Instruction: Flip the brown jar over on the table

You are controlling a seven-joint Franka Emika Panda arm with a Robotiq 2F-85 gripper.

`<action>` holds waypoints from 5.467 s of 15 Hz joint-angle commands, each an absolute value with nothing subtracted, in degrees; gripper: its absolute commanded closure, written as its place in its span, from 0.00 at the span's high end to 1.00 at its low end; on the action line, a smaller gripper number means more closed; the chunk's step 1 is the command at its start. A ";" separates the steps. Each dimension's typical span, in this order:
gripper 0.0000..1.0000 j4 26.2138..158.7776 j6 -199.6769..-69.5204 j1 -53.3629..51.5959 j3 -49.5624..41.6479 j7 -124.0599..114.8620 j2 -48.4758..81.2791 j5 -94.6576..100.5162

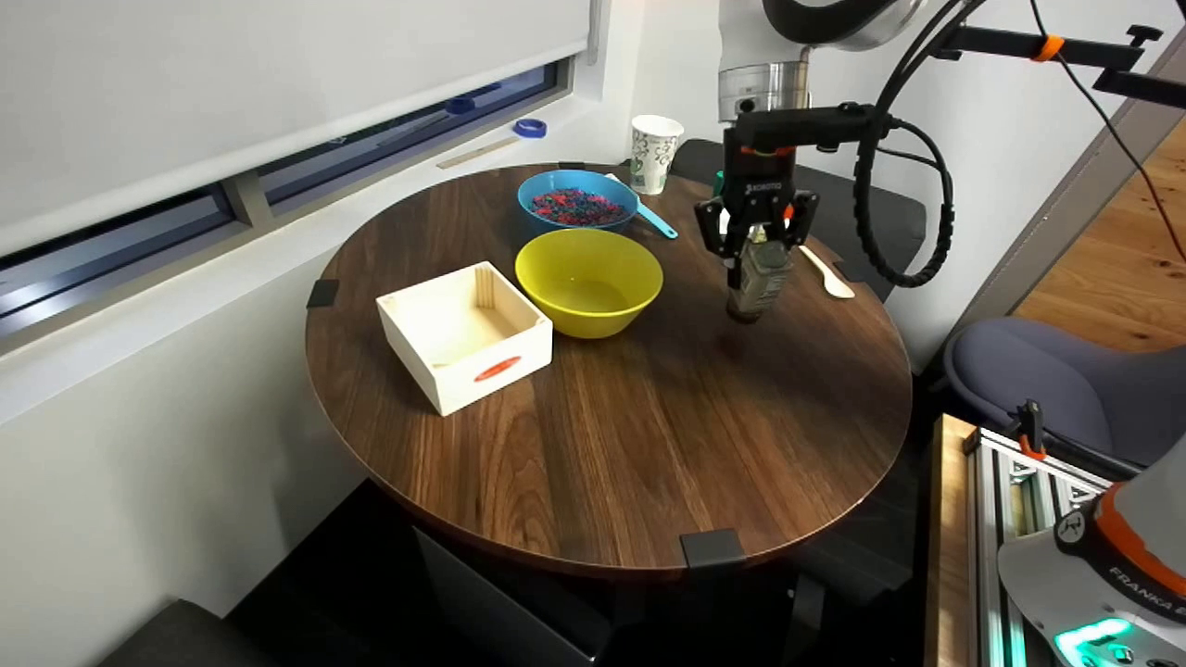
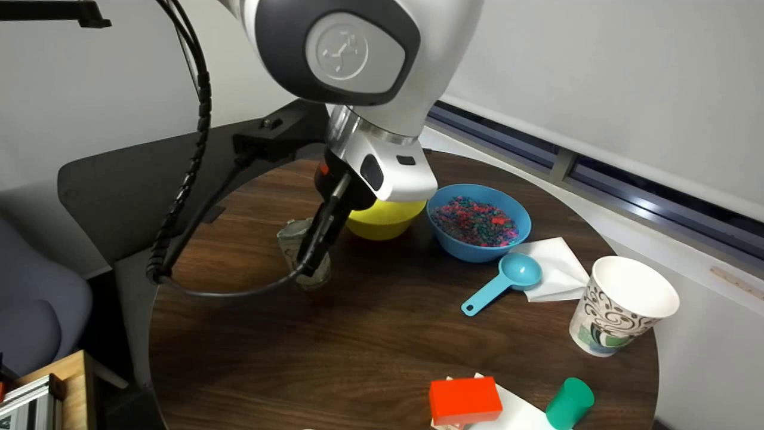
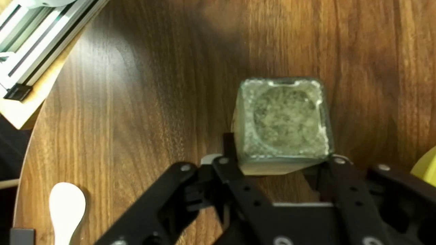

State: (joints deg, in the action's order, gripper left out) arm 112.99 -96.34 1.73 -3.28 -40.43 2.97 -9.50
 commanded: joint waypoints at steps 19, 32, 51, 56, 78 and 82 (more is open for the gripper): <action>0.23 132.81 -121.94 -1.58 5.34 -70.57 -10.47 19.78; 0.23 138.19 -126.38 -1.69 8.13 -83.14 -11.07 30.27; 0.44 139.20 -128.43 -1.44 7.91 -83.27 -10.96 30.18; 0.83 139.98 -129.68 -1.28 7.85 -83.04 -10.76 30.15; 1.00 140.84 -137.39 0.86 -0.08 -56.26 -15.66 9.62; 1.00 139.96 -134.73 0.03 -3.84 -40.40 -15.24 -7.80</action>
